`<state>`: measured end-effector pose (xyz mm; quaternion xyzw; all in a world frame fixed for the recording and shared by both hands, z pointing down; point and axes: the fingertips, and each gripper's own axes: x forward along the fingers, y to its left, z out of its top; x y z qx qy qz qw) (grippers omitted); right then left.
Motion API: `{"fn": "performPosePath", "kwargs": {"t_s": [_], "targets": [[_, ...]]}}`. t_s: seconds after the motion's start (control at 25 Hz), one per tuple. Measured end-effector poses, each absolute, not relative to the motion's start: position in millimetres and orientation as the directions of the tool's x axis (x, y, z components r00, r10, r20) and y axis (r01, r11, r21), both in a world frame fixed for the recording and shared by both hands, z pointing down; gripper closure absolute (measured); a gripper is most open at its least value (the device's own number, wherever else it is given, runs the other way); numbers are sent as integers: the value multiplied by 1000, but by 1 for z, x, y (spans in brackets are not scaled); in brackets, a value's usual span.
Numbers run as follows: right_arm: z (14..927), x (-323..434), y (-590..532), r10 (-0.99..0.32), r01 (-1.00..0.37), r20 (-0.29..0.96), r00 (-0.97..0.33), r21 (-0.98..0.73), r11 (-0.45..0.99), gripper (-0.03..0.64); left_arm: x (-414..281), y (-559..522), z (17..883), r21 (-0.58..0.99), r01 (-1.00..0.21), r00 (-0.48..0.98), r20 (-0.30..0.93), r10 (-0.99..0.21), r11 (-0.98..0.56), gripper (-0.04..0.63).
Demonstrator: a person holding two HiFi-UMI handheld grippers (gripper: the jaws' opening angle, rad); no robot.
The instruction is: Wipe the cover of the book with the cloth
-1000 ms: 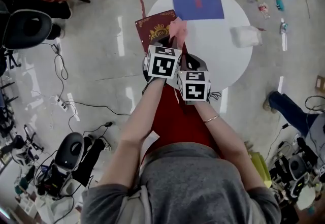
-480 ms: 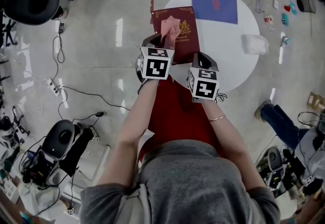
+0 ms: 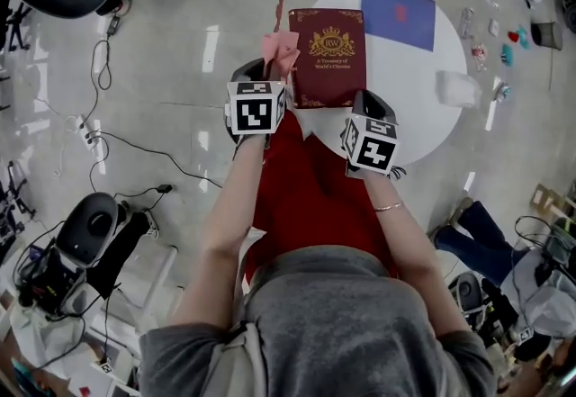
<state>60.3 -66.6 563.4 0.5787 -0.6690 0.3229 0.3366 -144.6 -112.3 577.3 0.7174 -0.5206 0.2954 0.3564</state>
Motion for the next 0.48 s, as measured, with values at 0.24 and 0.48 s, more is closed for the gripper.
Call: {"fn": "performPosePath", "kwargs": {"t_s": [0.24, 0.48], "targets": [[558, 58, -67, -568, -988, 811, -140, -78, 133, 588, -153, -98, 554, 241, -959, 280, 764, -581, -145, 561], [543, 64, -52, -605, -985, 779, -164, -103, 135, 588, -86, -92, 530, 348, -907, 420, 705, -572, -237, 561]]}}
